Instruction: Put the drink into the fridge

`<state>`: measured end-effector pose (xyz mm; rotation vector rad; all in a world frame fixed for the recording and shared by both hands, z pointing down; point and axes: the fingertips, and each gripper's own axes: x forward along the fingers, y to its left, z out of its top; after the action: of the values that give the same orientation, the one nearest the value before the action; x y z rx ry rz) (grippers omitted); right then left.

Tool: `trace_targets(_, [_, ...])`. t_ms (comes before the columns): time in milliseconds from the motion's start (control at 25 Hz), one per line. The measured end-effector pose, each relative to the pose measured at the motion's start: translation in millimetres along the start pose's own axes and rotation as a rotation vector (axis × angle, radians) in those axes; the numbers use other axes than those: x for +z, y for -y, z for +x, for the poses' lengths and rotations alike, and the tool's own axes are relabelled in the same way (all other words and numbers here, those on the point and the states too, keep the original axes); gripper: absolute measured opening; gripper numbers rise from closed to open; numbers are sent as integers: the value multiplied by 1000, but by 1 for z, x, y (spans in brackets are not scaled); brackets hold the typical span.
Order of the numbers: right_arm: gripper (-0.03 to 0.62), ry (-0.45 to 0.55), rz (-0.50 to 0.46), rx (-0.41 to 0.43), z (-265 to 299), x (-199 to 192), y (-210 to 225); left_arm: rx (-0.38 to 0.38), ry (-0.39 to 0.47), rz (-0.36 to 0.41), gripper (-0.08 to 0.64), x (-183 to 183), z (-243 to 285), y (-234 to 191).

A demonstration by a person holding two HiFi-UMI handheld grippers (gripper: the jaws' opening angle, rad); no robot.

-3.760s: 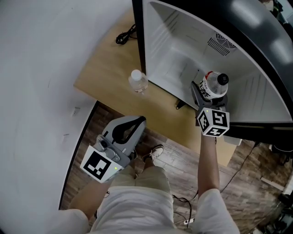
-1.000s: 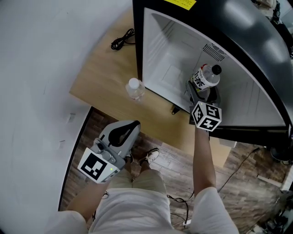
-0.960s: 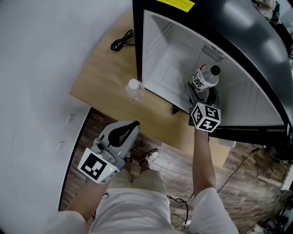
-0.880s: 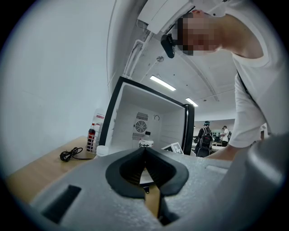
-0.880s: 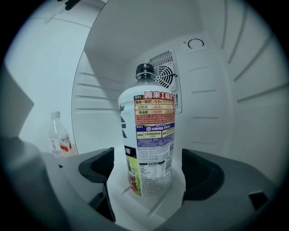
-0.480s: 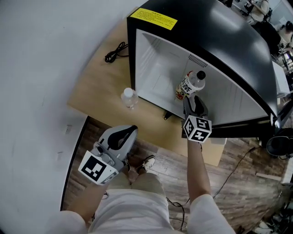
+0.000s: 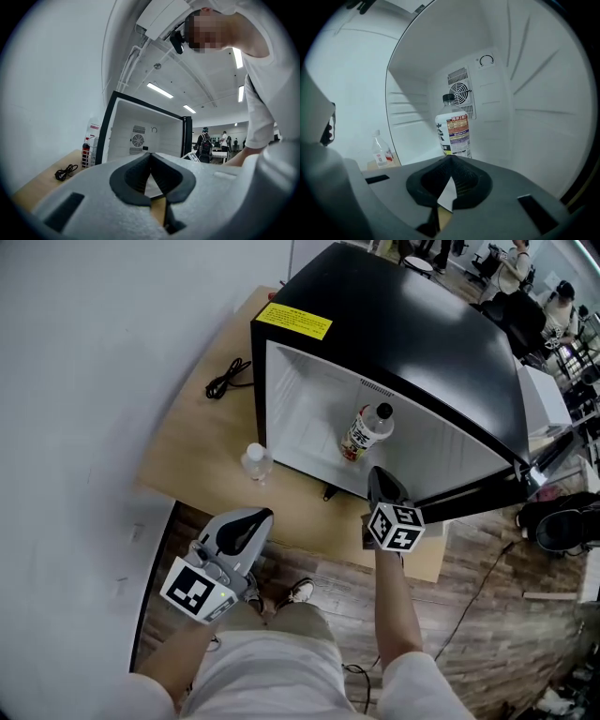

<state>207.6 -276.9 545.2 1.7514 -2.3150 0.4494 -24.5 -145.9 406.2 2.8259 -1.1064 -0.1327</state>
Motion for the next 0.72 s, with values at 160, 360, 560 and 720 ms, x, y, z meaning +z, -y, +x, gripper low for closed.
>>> trace_targets(160, [2,32,71,19,-18,15,-2,0,25,0,14,8,-3,-2])
trace_targets(360, [2,55,55,29,-32,32,-15,-12,64,17,14,24,-1,-5])
trace_targets(560, [2,57,37,52,-46,41,-32,-10,76,23,14,33,-7,-9])
trace_targets(720, [2,69,-6,92,-51,54,-53,2,88,2,14,36,-11,-21])
